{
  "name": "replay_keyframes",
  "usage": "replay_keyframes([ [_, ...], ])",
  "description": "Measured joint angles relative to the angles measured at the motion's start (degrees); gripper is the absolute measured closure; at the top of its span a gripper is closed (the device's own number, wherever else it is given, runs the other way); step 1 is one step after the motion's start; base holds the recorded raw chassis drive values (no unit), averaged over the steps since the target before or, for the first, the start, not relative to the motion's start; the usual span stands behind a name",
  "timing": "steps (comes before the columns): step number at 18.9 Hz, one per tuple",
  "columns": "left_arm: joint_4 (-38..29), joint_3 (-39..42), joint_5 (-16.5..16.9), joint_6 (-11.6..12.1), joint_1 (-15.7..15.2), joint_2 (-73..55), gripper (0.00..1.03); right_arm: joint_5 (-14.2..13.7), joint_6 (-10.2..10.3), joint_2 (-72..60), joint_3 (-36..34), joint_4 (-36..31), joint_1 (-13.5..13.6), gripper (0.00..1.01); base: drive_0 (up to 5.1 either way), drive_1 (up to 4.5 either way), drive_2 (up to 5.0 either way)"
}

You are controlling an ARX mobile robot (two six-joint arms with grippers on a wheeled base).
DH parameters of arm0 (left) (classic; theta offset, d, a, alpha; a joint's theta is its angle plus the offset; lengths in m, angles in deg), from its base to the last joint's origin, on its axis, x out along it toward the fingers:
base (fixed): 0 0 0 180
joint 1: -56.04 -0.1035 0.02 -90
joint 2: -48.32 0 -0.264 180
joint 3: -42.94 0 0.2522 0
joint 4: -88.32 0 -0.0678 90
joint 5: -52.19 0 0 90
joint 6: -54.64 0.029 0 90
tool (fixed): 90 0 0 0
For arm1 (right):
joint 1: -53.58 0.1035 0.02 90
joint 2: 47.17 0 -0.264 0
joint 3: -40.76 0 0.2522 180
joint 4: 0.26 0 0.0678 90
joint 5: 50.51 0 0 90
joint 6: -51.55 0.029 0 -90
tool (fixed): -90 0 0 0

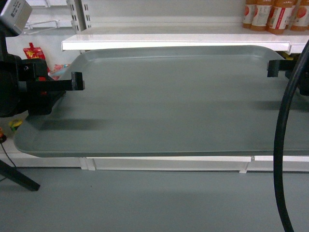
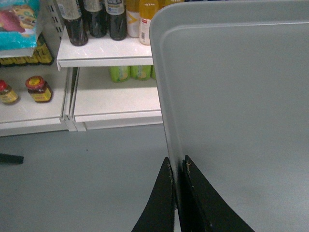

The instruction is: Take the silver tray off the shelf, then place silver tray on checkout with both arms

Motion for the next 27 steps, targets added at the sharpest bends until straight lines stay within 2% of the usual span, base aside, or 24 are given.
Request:
replay_keyframes([
  [27,0.04,0.07,0.09,0.02,0.04,0.07,1.0,0.17,-0.02,-0.02,-0.09,0.15,-0.04,0.98,0.1,-3.93,4.1],
])
